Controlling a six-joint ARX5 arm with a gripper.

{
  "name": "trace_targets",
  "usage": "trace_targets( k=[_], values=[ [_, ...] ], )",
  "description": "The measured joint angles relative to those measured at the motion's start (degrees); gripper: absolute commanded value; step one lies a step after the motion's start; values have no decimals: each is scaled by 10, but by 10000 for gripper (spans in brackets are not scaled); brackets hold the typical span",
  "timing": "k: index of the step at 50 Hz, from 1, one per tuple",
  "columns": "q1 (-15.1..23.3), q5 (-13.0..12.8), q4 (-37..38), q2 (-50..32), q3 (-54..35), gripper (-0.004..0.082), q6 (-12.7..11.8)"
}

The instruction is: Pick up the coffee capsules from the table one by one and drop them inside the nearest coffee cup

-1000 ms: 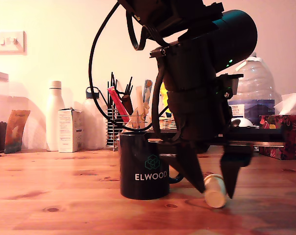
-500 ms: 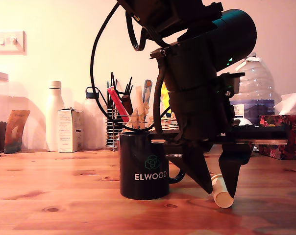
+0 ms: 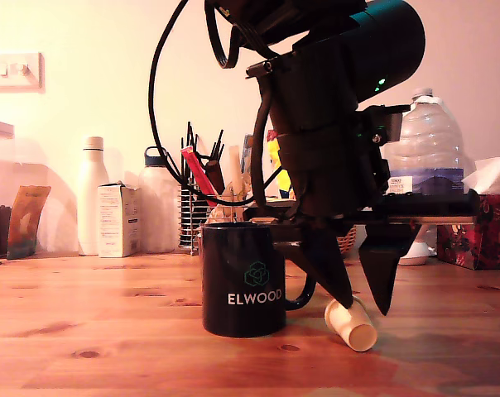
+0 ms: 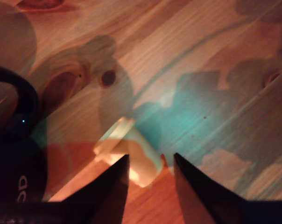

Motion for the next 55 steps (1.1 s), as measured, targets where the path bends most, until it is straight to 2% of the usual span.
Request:
trace_targets(
  k=[2, 4, 5, 7, 8, 9, 11, 12, 15, 16, 18, 19, 24, 25, 39, 40, 46, 47, 49, 50, 55],
  values=[
    [-1, 1, 0, 0, 0, 323, -6],
    [-1, 1, -2, 0, 0, 403, -9],
    [-1, 1, -4, 0, 0, 440, -22],
    [-1, 0, -6, 0, 0, 510, -24],
    [-1, 0, -8, 0, 0, 536, -24],
    [-1, 0, -9, 0, 0, 556, -37],
    [-1, -2, -12, 0, 0, 576, -37],
    [-1, -3, -14, 0, 0, 576, -47],
    [-3, -10, -19, 0, 0, 576, -47],
    [-4, -13, -20, 0, 0, 576, -76],
    [-6, -16, -20, 0, 0, 576, -78],
    [-7, -17, -20, 0, 0, 576, -105],
    [-12, -18, -10, 0, 0, 576, -124],
    [-12, -18, -7, 0, 0, 576, -135],
    [-11, -30, 24, 0, 0, 576, -165],
    [-11, -31, 24, 0, 0, 576, -178],
    [-7, -32, 20, 0, 0, 576, -186],
    [-7, -32, 18, 0, 0, 576, -199],
    [-6, -32, 18, 0, 0, 576, -199],
    [-5, -33, 18, 0, 0, 576, -209],
    [-4, -33, 24, 0, 0, 576, -219]
  ],
)
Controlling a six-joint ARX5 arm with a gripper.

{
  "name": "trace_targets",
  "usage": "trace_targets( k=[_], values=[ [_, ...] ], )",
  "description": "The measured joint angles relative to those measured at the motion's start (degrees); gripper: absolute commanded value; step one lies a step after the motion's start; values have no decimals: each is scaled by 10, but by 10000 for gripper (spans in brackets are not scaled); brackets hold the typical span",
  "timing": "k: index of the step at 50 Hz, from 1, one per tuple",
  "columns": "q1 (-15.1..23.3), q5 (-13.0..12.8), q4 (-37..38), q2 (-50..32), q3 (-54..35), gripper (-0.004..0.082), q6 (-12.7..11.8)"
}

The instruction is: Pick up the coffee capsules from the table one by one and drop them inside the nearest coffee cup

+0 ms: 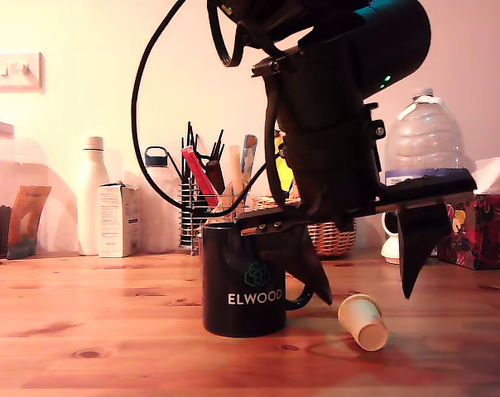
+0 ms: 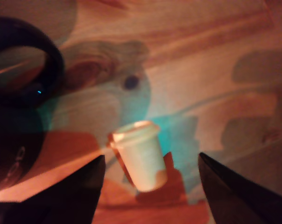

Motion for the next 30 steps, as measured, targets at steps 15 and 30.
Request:
trace_targets(
  k=[15, 30],
  values=[
    [0, 3, 15, 4, 0, 573, -16],
    [0, 21, 15, 30, 2, 571, -22]
  ],
)
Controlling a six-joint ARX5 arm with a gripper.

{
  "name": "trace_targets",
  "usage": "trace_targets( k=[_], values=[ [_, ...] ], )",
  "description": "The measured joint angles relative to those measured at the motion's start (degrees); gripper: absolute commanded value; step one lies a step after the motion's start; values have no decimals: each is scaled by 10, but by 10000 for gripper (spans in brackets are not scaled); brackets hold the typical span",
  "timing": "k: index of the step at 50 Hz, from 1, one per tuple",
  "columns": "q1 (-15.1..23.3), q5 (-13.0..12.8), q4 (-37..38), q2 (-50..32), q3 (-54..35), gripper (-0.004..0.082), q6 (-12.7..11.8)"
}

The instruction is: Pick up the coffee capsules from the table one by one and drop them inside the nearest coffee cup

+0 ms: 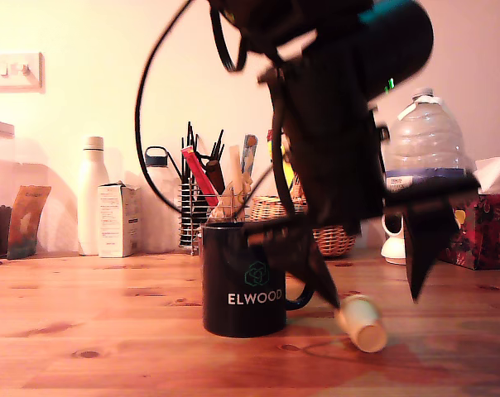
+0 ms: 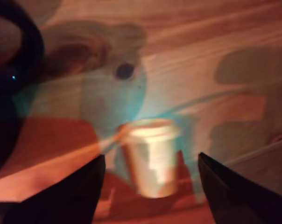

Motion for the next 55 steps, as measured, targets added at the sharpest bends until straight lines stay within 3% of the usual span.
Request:
trace_targets(
  k=[24, 55],
  values=[
    [0, 27, 0, 0, 0, 561, -2],
    [-2, 32, -14, 0, 0, 232, 15]
  ],
)
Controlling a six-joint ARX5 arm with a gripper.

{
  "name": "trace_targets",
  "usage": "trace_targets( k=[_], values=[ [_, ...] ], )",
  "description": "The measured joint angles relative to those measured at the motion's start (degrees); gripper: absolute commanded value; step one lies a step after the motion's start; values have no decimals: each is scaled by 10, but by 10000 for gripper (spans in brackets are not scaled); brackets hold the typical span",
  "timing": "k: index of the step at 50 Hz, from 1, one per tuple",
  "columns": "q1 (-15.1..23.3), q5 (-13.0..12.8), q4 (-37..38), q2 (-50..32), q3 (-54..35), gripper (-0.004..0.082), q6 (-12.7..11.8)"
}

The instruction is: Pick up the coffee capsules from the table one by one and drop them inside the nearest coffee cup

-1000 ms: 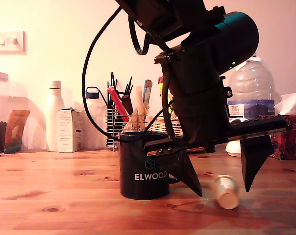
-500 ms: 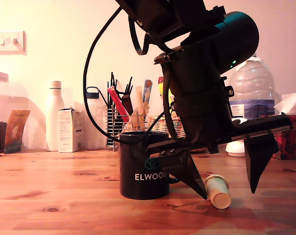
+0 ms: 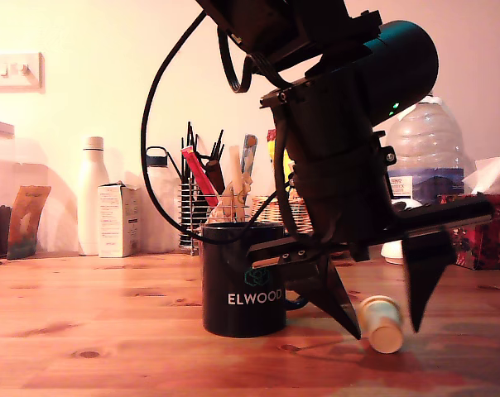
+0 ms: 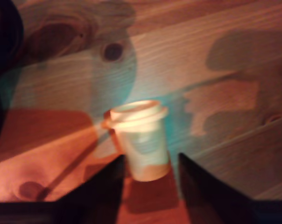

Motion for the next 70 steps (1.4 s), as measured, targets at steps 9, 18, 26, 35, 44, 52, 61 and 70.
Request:
trace_targets(
  k=[9, 18, 26, 35, 44, 52, 61, 70],
  values=[
    [-3, 0, 0, 0, 0, 230, 7],
    [-4, 0, 1, 0, 0, 190, 35],
    [-4, 0, 1, 0, 0, 190, 56],
    [-4, 0, 1, 0, 0, 159, 109],
    [-5, 0, 1, 0, 0, 159, 135],
    [-7, 0, -3, -4, 0, 159, 152],
    [-9, 0, -5, -37, 0, 159, 176],
    [-24, 0, -16, -72, 0, 159, 184]
  ],
)
